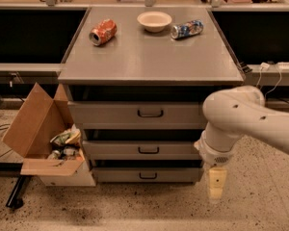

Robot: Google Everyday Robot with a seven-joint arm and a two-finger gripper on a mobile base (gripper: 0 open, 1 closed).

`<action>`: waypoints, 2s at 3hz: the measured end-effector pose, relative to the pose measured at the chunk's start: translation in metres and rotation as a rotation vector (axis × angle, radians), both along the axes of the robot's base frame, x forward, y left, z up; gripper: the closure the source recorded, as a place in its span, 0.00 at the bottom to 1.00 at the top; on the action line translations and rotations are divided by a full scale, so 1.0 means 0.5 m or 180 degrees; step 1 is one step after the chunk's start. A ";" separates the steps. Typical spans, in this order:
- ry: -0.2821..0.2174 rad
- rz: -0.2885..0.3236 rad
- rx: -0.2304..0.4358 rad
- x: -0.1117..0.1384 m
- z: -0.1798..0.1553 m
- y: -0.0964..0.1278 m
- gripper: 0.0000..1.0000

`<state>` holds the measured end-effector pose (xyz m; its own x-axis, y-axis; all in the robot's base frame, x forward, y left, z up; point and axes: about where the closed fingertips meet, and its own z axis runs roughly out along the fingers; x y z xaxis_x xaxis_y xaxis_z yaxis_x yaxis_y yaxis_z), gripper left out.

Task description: Open bottom drawer

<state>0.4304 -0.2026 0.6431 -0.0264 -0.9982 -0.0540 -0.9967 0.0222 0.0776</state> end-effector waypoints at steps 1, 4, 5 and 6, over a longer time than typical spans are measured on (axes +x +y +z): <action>0.0132 0.0106 -0.0001 0.006 -0.153 -0.015 0.00; 0.0329 0.0168 0.0261 0.007 -0.452 -0.021 0.00; 0.0207 0.0266 0.0346 0.025 -0.490 -0.018 0.00; 0.0131 0.0459 0.0470 0.061 -0.564 -0.009 0.00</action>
Offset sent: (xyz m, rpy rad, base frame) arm 0.0103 -0.0160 -0.2426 0.0562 0.0801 0.0821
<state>0.4609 -0.2071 0.3609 0.1109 -0.9731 -0.2018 -0.9847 -0.1351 0.1102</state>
